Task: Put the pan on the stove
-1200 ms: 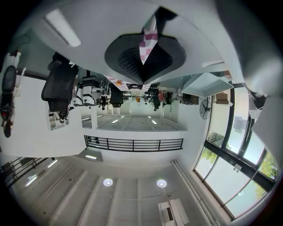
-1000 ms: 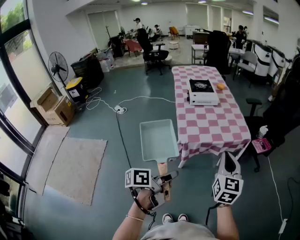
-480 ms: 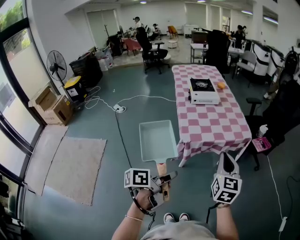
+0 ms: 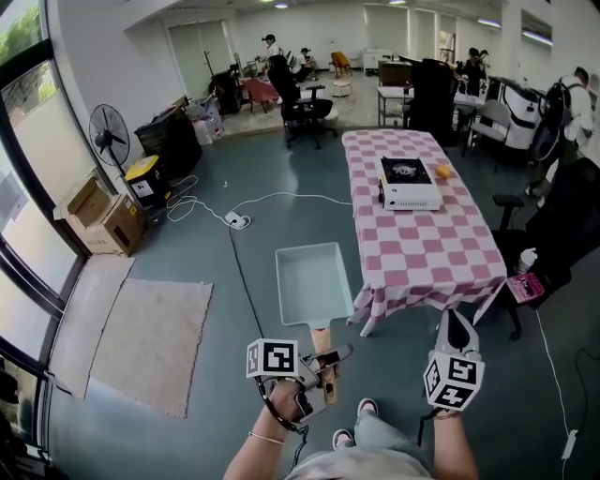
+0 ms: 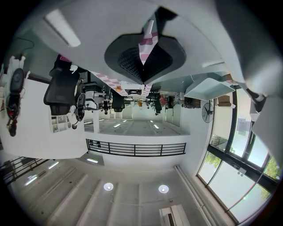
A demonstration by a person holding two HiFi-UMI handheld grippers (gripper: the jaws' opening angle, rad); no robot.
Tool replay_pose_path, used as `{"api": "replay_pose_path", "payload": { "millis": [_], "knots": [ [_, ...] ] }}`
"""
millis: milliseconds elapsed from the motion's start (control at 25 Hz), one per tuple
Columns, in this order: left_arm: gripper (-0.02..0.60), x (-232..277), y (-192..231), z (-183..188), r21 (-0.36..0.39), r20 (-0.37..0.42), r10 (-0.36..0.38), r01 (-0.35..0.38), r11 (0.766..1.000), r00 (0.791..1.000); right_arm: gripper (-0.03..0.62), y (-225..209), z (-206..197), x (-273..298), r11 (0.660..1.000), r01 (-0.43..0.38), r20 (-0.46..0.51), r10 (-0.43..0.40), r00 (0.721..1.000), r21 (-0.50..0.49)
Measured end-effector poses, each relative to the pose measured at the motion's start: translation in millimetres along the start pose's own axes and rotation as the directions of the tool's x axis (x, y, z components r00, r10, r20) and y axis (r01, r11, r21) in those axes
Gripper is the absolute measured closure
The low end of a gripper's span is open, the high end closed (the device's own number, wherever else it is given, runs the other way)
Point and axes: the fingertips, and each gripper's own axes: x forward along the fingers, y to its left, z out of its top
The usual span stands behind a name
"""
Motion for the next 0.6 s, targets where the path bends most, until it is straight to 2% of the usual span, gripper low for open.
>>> {"api": "replay_pose_path", "payload": {
  "millis": [320,600],
  "knots": [
    [0.522,10.2,14.2,31.1,0.001,0.009,0.005,-0.005,1.000,1.000,0.585,2.8,0.7,41.8,1.000,0.007,-0.001,-0.007,1.000,0.007],
    [0.522,29.9,25.7,81.3,-0.007,0.010,0.016,-0.016,1.000,1.000,0.585,3.4,9.2,104.6,1.000,0.004,-0.004,-0.004,1.000,0.021]
  ]
}}
